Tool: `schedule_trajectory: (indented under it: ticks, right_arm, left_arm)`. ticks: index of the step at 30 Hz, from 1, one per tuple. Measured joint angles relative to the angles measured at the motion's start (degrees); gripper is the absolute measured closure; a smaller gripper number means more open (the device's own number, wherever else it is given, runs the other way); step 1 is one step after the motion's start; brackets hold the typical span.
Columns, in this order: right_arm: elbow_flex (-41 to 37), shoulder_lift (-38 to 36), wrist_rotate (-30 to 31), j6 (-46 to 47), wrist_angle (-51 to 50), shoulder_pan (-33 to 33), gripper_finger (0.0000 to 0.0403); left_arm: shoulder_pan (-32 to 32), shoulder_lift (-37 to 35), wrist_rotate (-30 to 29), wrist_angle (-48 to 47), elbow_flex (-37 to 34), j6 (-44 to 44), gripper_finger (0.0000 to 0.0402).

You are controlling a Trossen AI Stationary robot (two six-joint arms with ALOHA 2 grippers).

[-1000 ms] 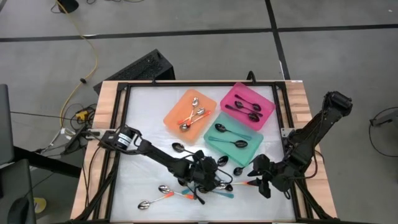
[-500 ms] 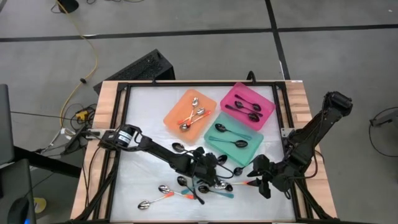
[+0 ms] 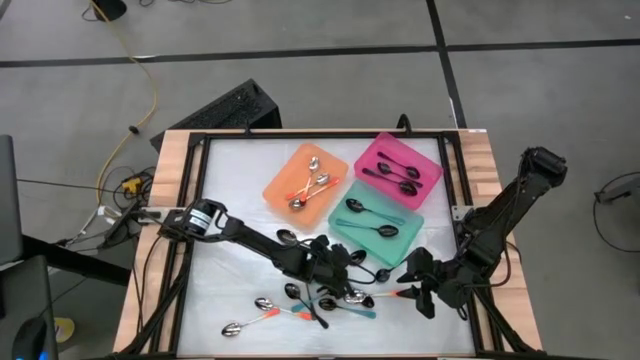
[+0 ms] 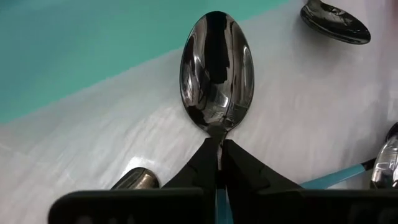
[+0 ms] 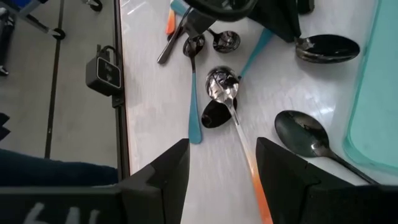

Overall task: Sort silverware by color (type)
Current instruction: Put the blue spoon into the blue bin

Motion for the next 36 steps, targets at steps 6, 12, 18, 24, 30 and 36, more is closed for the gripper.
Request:
schedule_trajectory:
  ticks: [6, 12, 18, 24, 30, 36]
  right_arm:
    - [0.0, 0.0, 0.2, 0.0, 0.0, 0.0, 0.0211]
    - [0.0, 0.0, 0.2, 0.0, 0.0, 0.0, 0.0211]
    - [0.0, 0.0, 3.1, -0.6, 0.0, -0.1, 0.0211]
    - [0.0, 0.0, 6.5, -1.9, 0.4, -0.2, 0.0211]
    - [0.0, 0.0, 11.5, 0.2, 1.7, -2.8, 0.0211]
    - [0.0, 0.0, 14.1, 6.2, 4.2, -9.9, 0.0211]
  left_arm:
    - [-0.6, -1.5, -0.1, -0.7, -0.2, -0.4, 0.0399]
    - [-0.8, -3.2, 0.1, -2.3, -0.3, -0.2, 0.0399]
    - [-0.8, -6.0, -2.0, -2.9, -0.3, 0.4, 0.0399]
    - [-0.8, -10.9, -6.2, -2.7, -0.3, 2.2, 0.0400]
    - [-0.9, -15.2, -14.7, -2.5, -0.2, 6.6, 0.0400]
    - [-1.5, -16.8, -21.4, -2.4, -0.2, 14.1, 0.0400]
